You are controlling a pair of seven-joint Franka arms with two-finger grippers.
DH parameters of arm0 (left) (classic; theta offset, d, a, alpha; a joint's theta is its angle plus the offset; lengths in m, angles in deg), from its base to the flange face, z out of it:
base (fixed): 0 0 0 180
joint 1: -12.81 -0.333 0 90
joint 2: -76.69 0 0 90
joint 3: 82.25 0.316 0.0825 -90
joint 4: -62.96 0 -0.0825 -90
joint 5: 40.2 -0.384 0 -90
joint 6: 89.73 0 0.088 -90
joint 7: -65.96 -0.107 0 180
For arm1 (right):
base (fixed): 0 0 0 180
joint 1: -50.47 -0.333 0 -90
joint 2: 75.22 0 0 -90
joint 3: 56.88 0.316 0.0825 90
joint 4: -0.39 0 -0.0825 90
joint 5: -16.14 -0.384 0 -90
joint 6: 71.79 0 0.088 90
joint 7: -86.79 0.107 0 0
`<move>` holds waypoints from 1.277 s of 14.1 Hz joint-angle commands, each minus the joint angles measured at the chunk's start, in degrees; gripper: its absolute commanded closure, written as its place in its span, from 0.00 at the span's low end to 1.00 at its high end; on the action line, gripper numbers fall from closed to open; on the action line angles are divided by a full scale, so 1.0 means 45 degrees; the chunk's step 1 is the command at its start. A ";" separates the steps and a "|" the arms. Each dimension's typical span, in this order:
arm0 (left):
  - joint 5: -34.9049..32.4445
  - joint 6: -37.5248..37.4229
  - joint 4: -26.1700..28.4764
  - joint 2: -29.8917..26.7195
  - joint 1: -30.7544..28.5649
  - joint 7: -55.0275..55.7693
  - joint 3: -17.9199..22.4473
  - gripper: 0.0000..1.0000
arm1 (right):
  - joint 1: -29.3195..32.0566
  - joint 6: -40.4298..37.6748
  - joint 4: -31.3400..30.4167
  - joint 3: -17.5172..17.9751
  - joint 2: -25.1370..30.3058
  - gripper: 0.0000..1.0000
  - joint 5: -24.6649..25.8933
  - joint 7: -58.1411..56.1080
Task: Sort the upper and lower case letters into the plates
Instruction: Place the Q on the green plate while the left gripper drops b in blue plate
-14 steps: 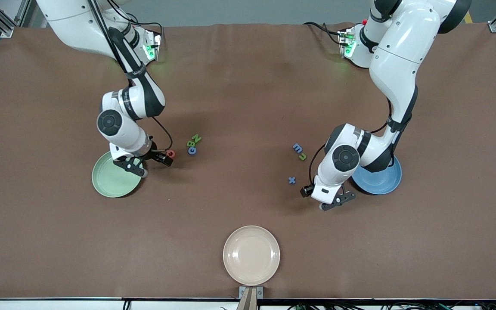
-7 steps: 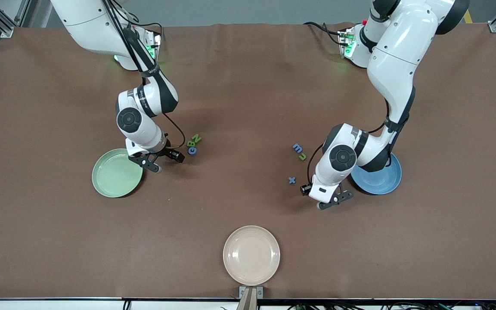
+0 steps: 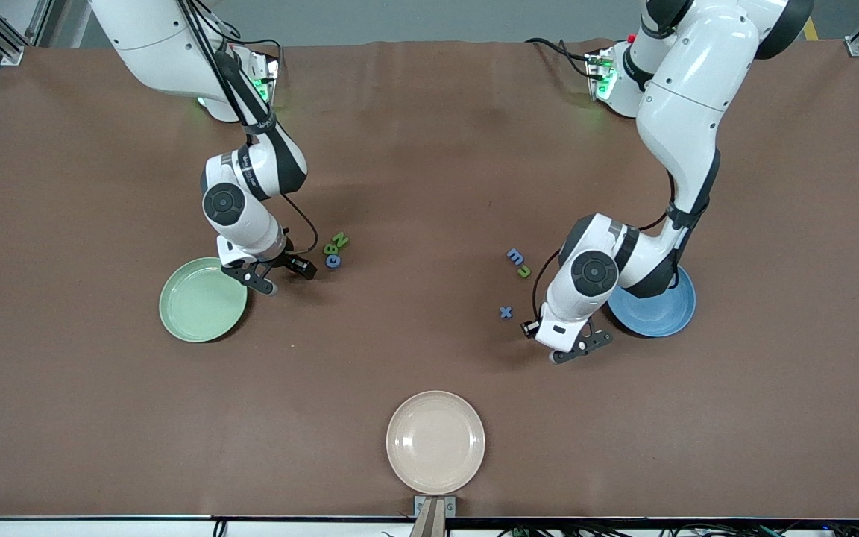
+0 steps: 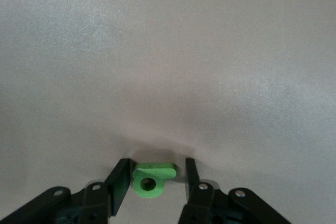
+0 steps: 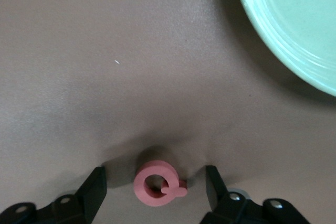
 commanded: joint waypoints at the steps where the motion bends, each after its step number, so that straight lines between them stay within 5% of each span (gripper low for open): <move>1: -0.0245 0.0171 0.0008 0.0085 0.0087 0.0329 0.0010 0.64 | -0.0037 0.0252 -0.0349 -0.0011 0.0163 0.45 -0.0030 0.0144; 4: -0.0245 0.0151 0.0008 0.0066 0.0087 0.0349 0.0010 0.74 | -0.0037 0.0232 -0.0369 -0.0011 0.0183 0.82 -0.0030 0.0144; 6: -0.0245 -0.0043 0.0008 -0.0089 0.0048 0.0349 0.0010 0.80 | -0.0037 0.0213 -0.0350 -0.0011 0.0202 0.93 -0.0030 0.0124; 12: -0.0245 -0.3090 0.0882 -0.2703 -0.0848 -0.1033 -0.0165 0.81 | 0.0741 -0.2435 0.0838 -0.0284 0.1197 0.99 -0.0010 -0.1298; 16: -0.0265 -0.2645 0.3809 -0.4833 -0.2877 -0.3611 -0.1082 0.81 | 0.1913 -0.3773 0.1623 -0.0771 0.1355 0.99 0.0844 -0.4105; 18: -0.0788 -0.0932 0.5624 -0.5479 -0.3621 -0.4491 -0.1182 0.81 | 0.2926 -0.3326 0.1643 -0.0909 0.1218 0.99 0.1569 -0.5474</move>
